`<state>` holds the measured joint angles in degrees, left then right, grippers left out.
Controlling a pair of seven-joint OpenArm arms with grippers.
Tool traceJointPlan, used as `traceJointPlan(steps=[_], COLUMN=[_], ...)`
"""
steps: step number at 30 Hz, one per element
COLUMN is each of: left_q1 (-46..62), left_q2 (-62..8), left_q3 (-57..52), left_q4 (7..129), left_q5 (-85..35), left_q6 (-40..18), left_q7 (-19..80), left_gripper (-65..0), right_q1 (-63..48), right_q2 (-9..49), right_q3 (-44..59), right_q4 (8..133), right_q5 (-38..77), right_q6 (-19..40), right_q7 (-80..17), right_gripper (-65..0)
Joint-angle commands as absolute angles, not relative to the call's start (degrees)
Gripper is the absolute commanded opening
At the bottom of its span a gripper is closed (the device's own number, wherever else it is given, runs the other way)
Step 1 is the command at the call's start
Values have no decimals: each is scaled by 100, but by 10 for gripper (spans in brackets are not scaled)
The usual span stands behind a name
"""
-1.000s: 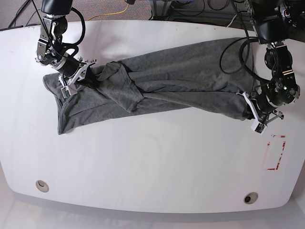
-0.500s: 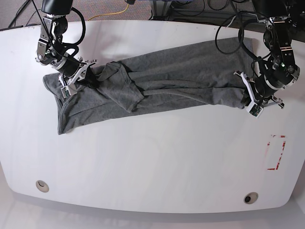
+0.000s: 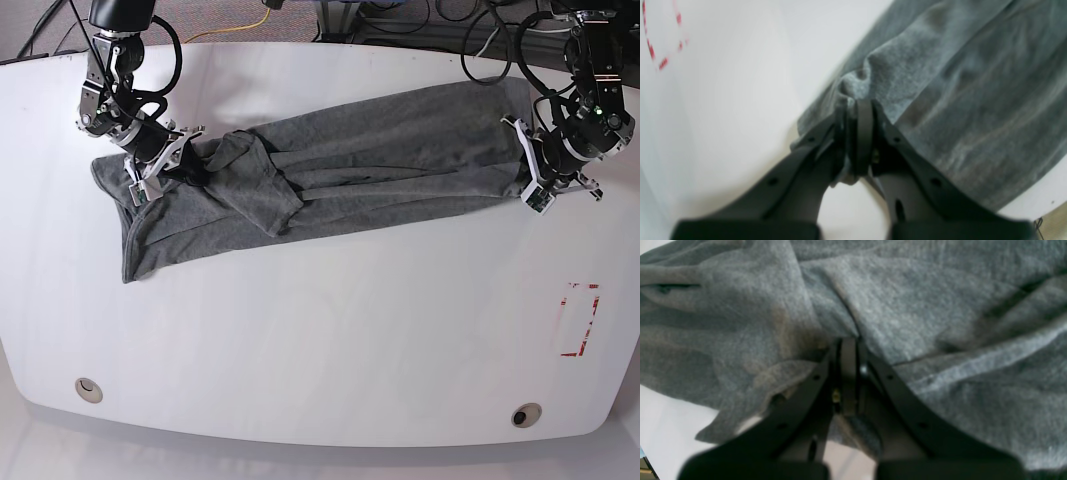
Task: Layout the t-shirt on the table in an organized manner, then fold the t-shirt properly
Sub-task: 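Pull the strip end with the left gripper away from the right gripper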
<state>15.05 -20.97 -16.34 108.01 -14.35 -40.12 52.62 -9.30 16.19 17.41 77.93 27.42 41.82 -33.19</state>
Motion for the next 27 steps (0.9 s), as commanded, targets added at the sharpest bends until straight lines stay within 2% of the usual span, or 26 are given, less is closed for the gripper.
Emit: traceJointPlan(steps=[1, 20, 23, 27], left_q1=[1648, 2255, 2281, 2299], left_q2=[-2176, -2281, -2281, -2281], left_q3=[-1675, -1675, -1675, -1675], left_q4=[10897, 10870, 10870, 10870], left_q5=[-1446, -1437, -1437, -1437], left_q6=[-4000, -4000, -4000, -4000], left_q7=[5147, 5147, 5147, 5147], left_gripper=[-650, -647, -607, -450], right_q1=[-980, -980, -980, -910], right_q2=[1657, 1657, 1657, 1657], right_q3=[1727, 1727, 1727, 1727], right_q4=[7741, 7749, 7749, 7758], right_q5=[2264, 2281, 2273, 2290], right_q6=[4000, 4000, 4000, 4000], right_q7=[-3820, -3829, -3916, -4022], right_gripper=[-647, -647, -647, -647])
